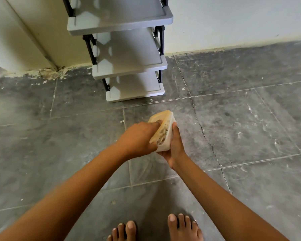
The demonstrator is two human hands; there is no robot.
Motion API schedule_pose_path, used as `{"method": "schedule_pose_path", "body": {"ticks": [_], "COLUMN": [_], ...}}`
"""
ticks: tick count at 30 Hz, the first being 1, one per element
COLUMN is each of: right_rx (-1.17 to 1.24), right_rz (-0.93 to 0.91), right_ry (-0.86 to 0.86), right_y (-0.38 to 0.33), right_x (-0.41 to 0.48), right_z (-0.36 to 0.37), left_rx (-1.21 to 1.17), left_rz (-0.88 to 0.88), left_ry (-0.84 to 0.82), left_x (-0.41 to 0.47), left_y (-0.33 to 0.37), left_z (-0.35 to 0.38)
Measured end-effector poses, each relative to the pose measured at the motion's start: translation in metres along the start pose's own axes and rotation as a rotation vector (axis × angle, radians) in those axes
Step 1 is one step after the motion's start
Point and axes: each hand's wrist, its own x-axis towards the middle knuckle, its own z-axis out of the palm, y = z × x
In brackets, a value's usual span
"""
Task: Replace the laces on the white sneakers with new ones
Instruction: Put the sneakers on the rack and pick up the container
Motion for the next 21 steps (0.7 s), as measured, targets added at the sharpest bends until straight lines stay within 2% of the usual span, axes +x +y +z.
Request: {"method": "schedule_pose_path", "body": {"ticks": [4, 11, 13, 15, 17, 18, 21], "right_rx": [0.062, 0.032, 0.089, 0.158, 0.223, 0.242, 0.227], "right_rz": [-0.030, -0.003, 0.001, -0.011, -0.035, -0.052, -0.095], "right_ry": [-0.008, -0.018, -0.034, -0.066, -0.092, -0.099, -0.133], "right_y": [-0.001, -0.003, -0.003, -0.008, -0.014, -0.016, -0.019], "right_x": [0.005, 0.001, 0.002, 0.002, 0.003, 0.004, 0.004], "right_z": [-0.005, -0.004, -0.004, -0.004, -0.004, -0.004, 0.000], "left_rx": [-0.064, -0.247, -0.414, -0.612, -0.793, -0.916, -1.402], "left_rz": [0.001, -0.007, -0.007, -0.060, -0.243, -0.348, -0.495], "left_ry": [-0.007, -0.102, -0.128, 0.000, 0.209, 0.222, -0.030], "left_x": [0.002, 0.001, -0.003, -0.005, -0.006, -0.007, -0.011], "left_y": [0.004, 0.006, 0.002, -0.004, -0.011, -0.014, -0.023], "left_z": [-0.004, -0.003, -0.005, -0.007, -0.006, -0.004, 0.003]}}
